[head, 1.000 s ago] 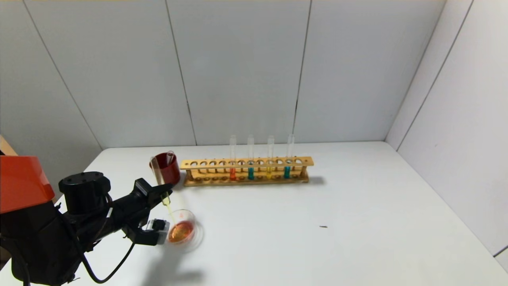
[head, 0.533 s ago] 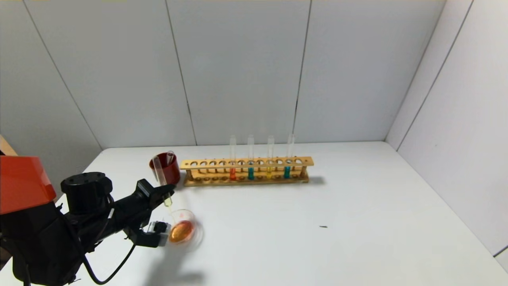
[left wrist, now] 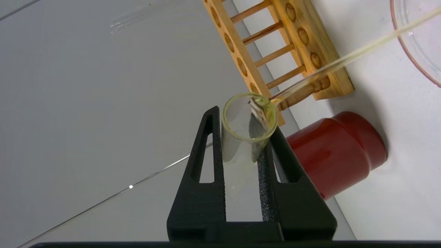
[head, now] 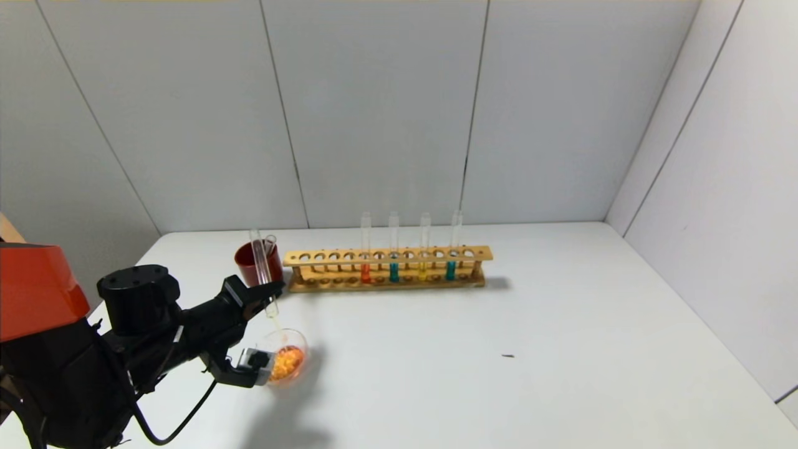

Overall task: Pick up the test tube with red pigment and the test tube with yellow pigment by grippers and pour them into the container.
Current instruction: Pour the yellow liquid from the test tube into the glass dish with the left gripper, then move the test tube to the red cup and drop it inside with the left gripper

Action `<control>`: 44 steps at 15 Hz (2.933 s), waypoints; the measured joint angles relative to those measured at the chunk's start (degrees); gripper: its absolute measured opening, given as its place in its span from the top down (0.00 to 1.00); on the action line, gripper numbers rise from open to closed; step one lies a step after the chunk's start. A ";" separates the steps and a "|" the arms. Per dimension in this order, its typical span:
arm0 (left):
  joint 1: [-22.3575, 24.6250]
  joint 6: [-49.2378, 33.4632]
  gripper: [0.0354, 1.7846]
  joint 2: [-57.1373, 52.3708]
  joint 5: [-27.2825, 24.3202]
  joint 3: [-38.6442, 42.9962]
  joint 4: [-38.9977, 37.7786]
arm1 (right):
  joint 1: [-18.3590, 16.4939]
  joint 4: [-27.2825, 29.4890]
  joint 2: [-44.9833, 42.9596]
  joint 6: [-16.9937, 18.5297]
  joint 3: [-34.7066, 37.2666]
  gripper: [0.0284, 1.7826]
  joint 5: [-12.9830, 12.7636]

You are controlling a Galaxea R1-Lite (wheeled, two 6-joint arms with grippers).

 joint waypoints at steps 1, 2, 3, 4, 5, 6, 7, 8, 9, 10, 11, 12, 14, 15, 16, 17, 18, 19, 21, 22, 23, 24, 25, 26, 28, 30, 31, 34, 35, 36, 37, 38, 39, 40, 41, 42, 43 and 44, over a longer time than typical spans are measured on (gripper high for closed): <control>0.01 0.16 0.84 -0.07 0.00 0.17 0.00 | 0.00 0.00 0.00 0.00 0.00 0.02 -0.02; 0.01 0.35 0.84 -0.11 -0.01 0.28 0.02 | 0.00 0.00 0.00 0.00 0.00 0.02 0.00; 0.04 0.39 0.84 -0.11 -0.04 0.28 0.00 | 0.00 0.00 0.00 0.00 0.00 0.02 0.00; 0.04 0.46 0.84 -0.13 -0.01 0.26 0.02 | 0.00 0.00 0.00 0.00 0.00 0.02 0.00; 0.04 0.79 0.84 -0.16 -0.01 0.26 0.02 | 0.00 0.00 0.00 -0.02 0.00 0.02 0.00; 0.04 1.54 0.84 -0.18 -0.06 0.26 -0.02 | 0.00 0.00 0.00 -0.02 0.00 0.02 -0.02; 0.04 2.47 0.84 -0.20 -0.09 0.17 -0.09 | 0.00 0.00 0.00 0.00 0.00 0.02 -0.02; 0.04 3.25 0.84 -0.22 -0.09 0.16 -0.13 | 0.00 0.00 0.00 0.00 0.00 0.02 -0.02; 0.04 3.72 0.84 -0.27 -0.09 0.16 -0.17 | 0.00 0.00 0.00 -0.02 0.00 0.02 0.00; 0.04 4.24 0.84 -0.38 -0.06 0.16 -0.33 | 0.00 0.00 0.00 0.00 0.00 0.02 0.00; 0.04 4.83 0.84 -0.44 -0.10 0.13 -1.07 | 0.00 0.00 0.00 0.00 0.00 0.02 0.00; 0.06 5.16 0.84 -0.46 -0.09 0.13 -1.79 | 0.00 0.00 0.00 0.00 0.00 0.02 0.00; 0.04 6.10 0.84 -0.51 -0.10 0.17 -1.93 | 0.00 0.00 0.00 0.00 0.00 0.02 -0.02; 0.04 6.80 0.84 -0.55 -0.10 0.20 -1.95 | 0.00 0.00 0.00 0.00 0.00 0.02 -0.02; 0.01 7.11 0.84 -0.60 -0.10 0.20 -1.93 | 0.00 0.00 0.00 0.00 0.00 0.02 -0.02; 0.01 7.47 0.84 -0.74 -0.10 0.22 -1.93 | 0.00 0.00 0.00 0.00 0.00 0.02 0.00; 0.01 8.37 0.84 -0.99 -0.15 0.20 -1.93 | 0.00 -0.02 0.00 -0.02 0.00 0.02 0.00; 0.01 10.36 0.84 -1.51 -0.26 -0.11 -1.93 | 0.00 0.00 0.00 0.00 0.00 0.02 -0.02; 0.01 14.80 0.84 -2.94 -0.37 0.11 -1.93 | 0.00 0.00 0.00 0.00 0.00 0.02 0.00; 0.06 15.52 0.84 -3.63 -0.43 0.30 -1.95 | 0.00 0.00 0.00 0.00 0.00 0.02 0.00; 0.09 15.65 0.84 -4.21 -0.43 0.50 -1.95 | 0.00 0.00 0.00 0.00 0.00 0.02 0.00; 0.09 15.85 0.84 -4.79 -0.39 0.68 -1.93 | 0.00 0.00 0.00 -0.02 0.00 0.02 0.00; 0.11 16.43 0.84 -5.40 -0.37 0.74 -1.93 | 0.00 0.00 0.00 0.00 0.00 0.02 0.00; 0.11 17.31 0.84 -5.89 -0.37 0.78 -1.93 | 0.00 -0.02 0.00 0.00 0.00 0.02 0.00; 0.09 19.18 0.84 -6.74 -0.32 1.00 -1.95 | 0.00 0.00 0.00 -0.02 0.00 0.02 0.00; 0.01 19.59 0.84 -7.27 -0.10 1.63 -1.95 | 0.00 -0.02 0.00 0.00 0.00 0.02 0.00; 0.00 19.54 0.84 -7.44 -0.04 1.77 -1.93 | 0.00 -0.02 0.00 0.00 0.00 0.02 0.00; -0.05 18.97 0.84 -7.55 0.38 1.66 -1.93 | 0.00 -0.02 0.00 0.00 0.00 0.02 0.00; -0.11 17.97 0.84 -7.59 1.07 1.38 -1.93 | 0.00 0.00 0.00 0.00 0.00 0.02 0.00; -0.27 15.87 0.84 -7.72 2.50 0.99 -1.93 | 0.00 -0.02 0.00 0.00 0.00 0.02 0.00; -0.66 12.51 0.84 -8.09 4.95 0.63 -1.93 | 0.00 0.00 0.00 0.00 0.00 0.02 -0.02; -1.67 8.00 0.84 -8.77 9.20 0.16 -1.93 | 0.00 0.00 0.00 0.00 0.00 0.02 0.00; -3.30 2.71 0.84 -9.59 14.25 -0.88 -1.88 | 0.00 0.00 0.00 0.00 0.00 0.02 -0.02; -5.32 -2.79 0.84 -10.45 19.76 -3.04 -1.88 | 0.00 0.00 0.00 0.00 0.00 0.02 0.00; -7.30 -8.41 0.84 -11.24 25.69 -6.62 -1.88 | 0.00 0.00 0.00 0.00 0.00 0.02 0.00; -8.70 -13.62 0.84 -11.81 31.13 -10.64 -1.46 | 0.00 0.00 0.00 -0.02 0.00 0.02 -0.02; -9.67 -19.47 0.84 -12.24 36.50 -14.41 -0.22 | 0.00 0.00 0.00 0.00 0.00 0.02 0.00; -10.41 -26.55 0.84 -12.57 41.52 -17.42 2.07 | 0.00 0.00 0.00 0.00 0.00 0.02 -0.02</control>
